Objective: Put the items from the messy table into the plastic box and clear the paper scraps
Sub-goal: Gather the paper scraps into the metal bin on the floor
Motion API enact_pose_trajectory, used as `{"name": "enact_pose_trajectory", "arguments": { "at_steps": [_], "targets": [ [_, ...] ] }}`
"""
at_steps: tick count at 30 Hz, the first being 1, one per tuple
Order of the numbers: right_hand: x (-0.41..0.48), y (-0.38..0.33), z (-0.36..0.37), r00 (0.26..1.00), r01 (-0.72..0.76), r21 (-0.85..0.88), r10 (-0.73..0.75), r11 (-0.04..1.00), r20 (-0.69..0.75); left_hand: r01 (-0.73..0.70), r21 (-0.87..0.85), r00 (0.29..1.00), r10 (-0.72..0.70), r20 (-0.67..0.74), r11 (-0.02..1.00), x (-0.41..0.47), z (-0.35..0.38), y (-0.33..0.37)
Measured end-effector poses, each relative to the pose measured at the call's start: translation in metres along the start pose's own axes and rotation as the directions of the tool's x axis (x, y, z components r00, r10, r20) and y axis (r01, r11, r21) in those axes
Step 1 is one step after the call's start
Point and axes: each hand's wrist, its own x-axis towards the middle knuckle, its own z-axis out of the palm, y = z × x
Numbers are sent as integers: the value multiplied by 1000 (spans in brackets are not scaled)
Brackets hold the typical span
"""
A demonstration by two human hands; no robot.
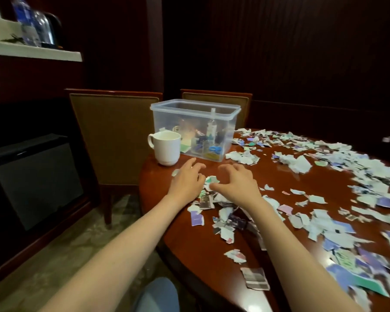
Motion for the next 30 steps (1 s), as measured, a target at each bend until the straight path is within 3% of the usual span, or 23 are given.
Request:
{"name": "enact_pose_trajectory", "arguments": {
  "at_steps": [3,6,8,10,14,17,20,22,25,27,30],
  "targets": [
    [-3,11,4,967,-130,-173,164,976,198,-43,236,996,22,91,971,13,5,-1],
    [-1,23,11,926,-216,-188,262,958,272,104,324,965,-174,197,940,24,10,-5],
    [2,26,12,925,-208,-166,249,964,288,166,346,929,-264,260,923,28,13,-5],
    [4,25,15,940,-147,-144,184,979,288,118,347,932,-224,284,930,28,15,-4],
    [10,26,21,977,-44,-72,58,996,206,-44,79,961,21,277,996,16,12,-1],
    [9,26,20,995,10,71,-17,997,100,-43,-157,957,85,276,987,3,5,2],
    [4,23,16,999,41,180,-45,983,16,-70,-253,943,147,298,965,-7,1,2],
    [3,22,11,999,8,123,-3,992,-33,-79,-269,928,170,331,960,-12,-2,5],
    [0,23,3,974,-186,-112,198,976,107,-71,-202,899,150,411,977,-14,-2,9],
    [-2,27,4,926,-249,-174,287,953,244,-15,-256,869,139,474,966,-15,-2,9],
    [-3,27,11,947,-131,-180,177,975,270,105,-460,860,152,488,882,-18,-5,8]
  ]
}}
